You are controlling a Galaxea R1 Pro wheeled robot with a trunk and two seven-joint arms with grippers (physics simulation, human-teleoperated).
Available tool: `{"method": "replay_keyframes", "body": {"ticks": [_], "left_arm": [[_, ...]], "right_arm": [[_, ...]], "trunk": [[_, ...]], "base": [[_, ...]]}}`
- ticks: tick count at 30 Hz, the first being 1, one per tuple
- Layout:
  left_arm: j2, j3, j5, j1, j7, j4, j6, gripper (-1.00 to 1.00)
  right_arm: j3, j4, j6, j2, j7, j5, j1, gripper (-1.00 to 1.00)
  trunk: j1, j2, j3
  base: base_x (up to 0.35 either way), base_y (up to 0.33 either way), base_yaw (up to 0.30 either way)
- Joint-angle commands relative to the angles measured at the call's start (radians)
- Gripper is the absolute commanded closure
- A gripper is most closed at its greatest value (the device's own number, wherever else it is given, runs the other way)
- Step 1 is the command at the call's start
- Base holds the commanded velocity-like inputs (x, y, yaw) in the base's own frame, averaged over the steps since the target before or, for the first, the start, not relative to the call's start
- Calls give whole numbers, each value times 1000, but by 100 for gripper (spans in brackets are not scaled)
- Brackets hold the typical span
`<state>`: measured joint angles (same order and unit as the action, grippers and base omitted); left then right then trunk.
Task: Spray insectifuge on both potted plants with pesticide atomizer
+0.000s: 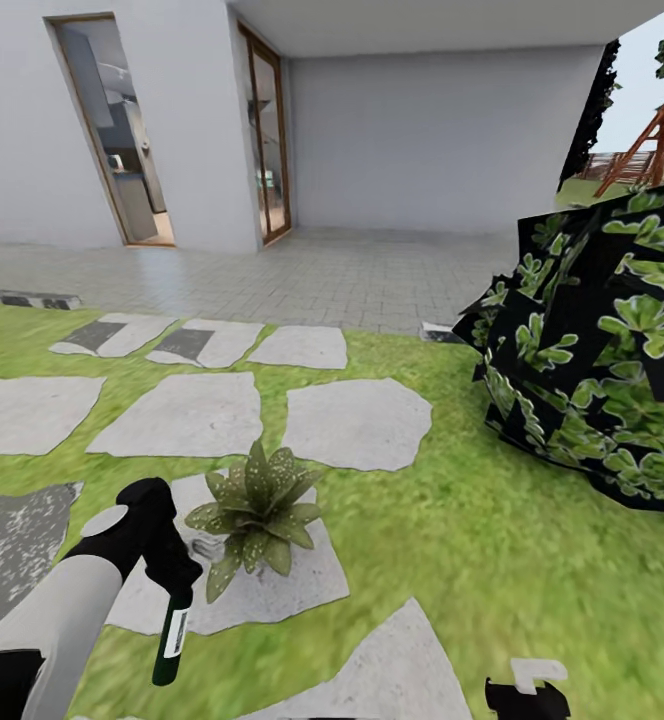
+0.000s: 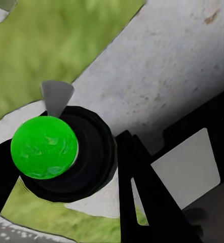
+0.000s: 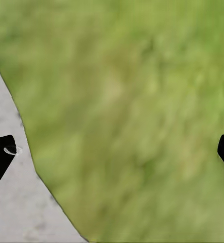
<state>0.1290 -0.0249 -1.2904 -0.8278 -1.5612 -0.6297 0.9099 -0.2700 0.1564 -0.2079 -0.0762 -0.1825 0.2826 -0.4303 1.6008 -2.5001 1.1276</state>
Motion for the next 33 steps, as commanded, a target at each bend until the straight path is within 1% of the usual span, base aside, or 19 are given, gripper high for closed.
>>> {"method": "replay_keyframes", "body": {"ticks": [1,6,13,19,29,33], "left_arm": [[-1,-3,-10,-1,-10,-1,11,100],[-2,-3,-10,-1,-10,-1,28,100],[-2,-3,-10,-1,-10,-1,30,100],[-2,-2,-10,1,-10,-1,30,100],[0,-2,-10,3,-10,-1,31,100],[-1,-3,-10,4,-10,-1,30,100]], "right_arm": [[-8,-2,-4,0,-2,10,-1,-100],[-8,-2,-4,0,-1,10,-1,-100],[-8,-2,-4,0,0,10,-1,-100],[-8,-2,-4,0,-1,10,-1,-100],[-8,-2,-4,1,-1,11,-1,-100],[-8,-2,-4,1,-1,11,-1,-100]], "trunk": [[0,0,1],[0,0,1],[0,0,1],[0,0,1],[0,0,1],[0,0,1]], "base": [[151,-223,50],[170,-228,12],[202,-225,1],[20,-263,26],[-165,-247,258],[0,-254,275]]}}
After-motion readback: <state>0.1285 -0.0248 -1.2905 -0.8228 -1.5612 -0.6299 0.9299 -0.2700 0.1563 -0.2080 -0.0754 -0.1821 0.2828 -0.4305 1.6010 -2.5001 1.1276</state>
